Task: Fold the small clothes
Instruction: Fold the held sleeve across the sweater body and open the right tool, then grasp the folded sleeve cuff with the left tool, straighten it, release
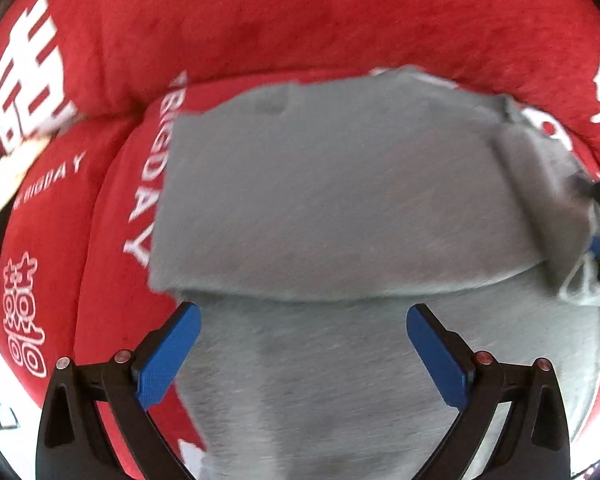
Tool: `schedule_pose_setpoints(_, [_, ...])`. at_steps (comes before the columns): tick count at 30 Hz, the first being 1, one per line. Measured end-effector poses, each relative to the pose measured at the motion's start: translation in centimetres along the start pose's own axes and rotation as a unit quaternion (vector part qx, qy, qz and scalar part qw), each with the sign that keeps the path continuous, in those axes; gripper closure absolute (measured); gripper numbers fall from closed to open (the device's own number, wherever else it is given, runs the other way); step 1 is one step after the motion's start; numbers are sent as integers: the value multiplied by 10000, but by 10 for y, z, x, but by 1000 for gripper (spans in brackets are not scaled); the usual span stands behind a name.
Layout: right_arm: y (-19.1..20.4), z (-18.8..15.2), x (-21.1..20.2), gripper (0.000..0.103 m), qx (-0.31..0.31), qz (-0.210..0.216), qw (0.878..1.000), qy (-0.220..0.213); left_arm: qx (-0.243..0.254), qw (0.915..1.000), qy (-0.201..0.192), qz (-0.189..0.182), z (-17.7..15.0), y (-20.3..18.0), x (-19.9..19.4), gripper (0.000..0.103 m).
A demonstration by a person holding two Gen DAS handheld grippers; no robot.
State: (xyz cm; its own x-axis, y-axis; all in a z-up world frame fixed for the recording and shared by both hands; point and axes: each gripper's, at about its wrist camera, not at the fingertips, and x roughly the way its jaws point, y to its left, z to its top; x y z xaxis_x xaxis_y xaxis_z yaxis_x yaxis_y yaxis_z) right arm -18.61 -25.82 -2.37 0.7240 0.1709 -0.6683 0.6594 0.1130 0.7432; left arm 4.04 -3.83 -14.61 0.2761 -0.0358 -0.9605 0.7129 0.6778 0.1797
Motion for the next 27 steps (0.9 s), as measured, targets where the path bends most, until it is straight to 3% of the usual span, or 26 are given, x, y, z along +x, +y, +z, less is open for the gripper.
schedule_pose_setpoints(3, [-11, 14, -10, 56, 534, 50, 9981, -307, -190, 9996, 129, -176, -7, 19, 2, 0])
schedule_pose_setpoints(4, [-14, 22, -8, 62, 747, 43, 9967, -325, -213, 9994, 99, -240, -10, 24, -2, 0])
schedule_pose_setpoints(5, [-14, 27, -7, 82, 783, 90, 9962, -367, -217, 9993, 59, -311, -11, 29, -6, 0])
schedule_pose_setpoints(7, [5, 34, -3, 93, 383, -30, 9983, -448, -230, 9986, -1, -478, -12, 40, -14, 0])
schedule_pose_setpoints(10, [64, 27, 14, 93, -919, -52, 9956, -200, -254, 9974, -56, -673, -13, 54, -22, 0])
schedule_pose_setpoints(13, [114, -5, 50, 89, -2216, -293, 9736, 464, -328, 9963, -129, -785, -11, 73, -28, 0])
schedule_pose_setpoints(15, [134, -34, 85, 86, -2904, -758, 9487, 993, -444, 9952, -128, -863, -12, 80, -34, 0])
schedule_pose_setpoints(17, [139, -55, 107, 68, -3330, -1278, 9248, 1328, -576, 9933, -82, -1003, -11, 87, -36, 0])
schedule_pose_setpoints(19, [136, -71, 110, 67, -3456, -1461, 9159, 1423, -669, 9908, -53, -1178, -9, 91, -39, 0])
schedule_pose_setpoints(21, [128, -73, 98, 67, -3235, -1338, 9260, 1410, -665, 9887, -68, -1344, -6, 90, -43, 0])
schedule_pose_setpoints(27, [61, -54, 21, 57, -1699, -1185, 9732, 998, -536, 9785, 6, -1994, 27, 60, -42, 0])
